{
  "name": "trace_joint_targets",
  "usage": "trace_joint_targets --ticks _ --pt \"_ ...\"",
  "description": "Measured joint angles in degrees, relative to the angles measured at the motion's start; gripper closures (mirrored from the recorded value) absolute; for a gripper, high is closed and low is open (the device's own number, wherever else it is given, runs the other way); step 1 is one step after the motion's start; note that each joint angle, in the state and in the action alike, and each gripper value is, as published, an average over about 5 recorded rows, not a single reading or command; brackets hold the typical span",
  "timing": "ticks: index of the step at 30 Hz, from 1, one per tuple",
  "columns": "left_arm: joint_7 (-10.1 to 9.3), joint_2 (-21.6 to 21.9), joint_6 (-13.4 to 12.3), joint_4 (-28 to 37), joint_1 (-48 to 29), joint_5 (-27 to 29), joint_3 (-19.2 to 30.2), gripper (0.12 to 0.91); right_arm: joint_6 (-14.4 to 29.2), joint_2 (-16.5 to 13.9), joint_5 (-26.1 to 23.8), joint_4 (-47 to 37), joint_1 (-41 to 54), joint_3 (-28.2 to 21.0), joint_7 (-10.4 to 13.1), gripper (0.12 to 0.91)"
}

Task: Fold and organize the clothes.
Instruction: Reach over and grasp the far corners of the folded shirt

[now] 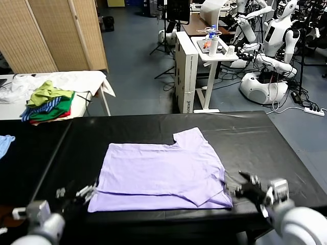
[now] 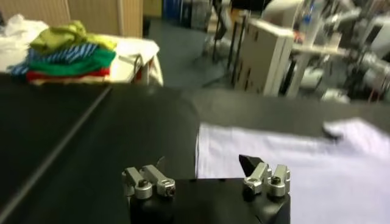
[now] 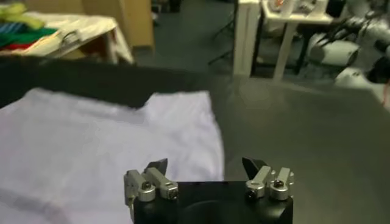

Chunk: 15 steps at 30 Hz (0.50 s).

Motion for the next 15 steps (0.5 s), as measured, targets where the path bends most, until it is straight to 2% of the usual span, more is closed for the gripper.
trace_joint_targets --ticks 4,8,12,15 --pt "1.39 2.8 1.6 6.4 -8.8 -3.1 3.2 0.123 -1.2 2.7 -0.3 -8.4 9.7 -7.2 0.0 0.118" --pt "1.49 5.5 3.0 13.9 -17.5 -5.4 7.3 0.123 -1.5 6.0 -1.8 -15.9 16.9 -12.9 -1.2 0.118" --pt "2.09 6.6 3.9 21.3 -24.8 -6.5 11.8 0.123 -1.3 8.7 -2.9 -21.3 21.4 -16.6 -2.5 0.118" --pt "3.48 6.6 4.2 26.1 -29.3 -5.6 14.9 0.123 -1.2 10.3 -3.6 -24.2 23.4 -18.4 -2.9 0.118"
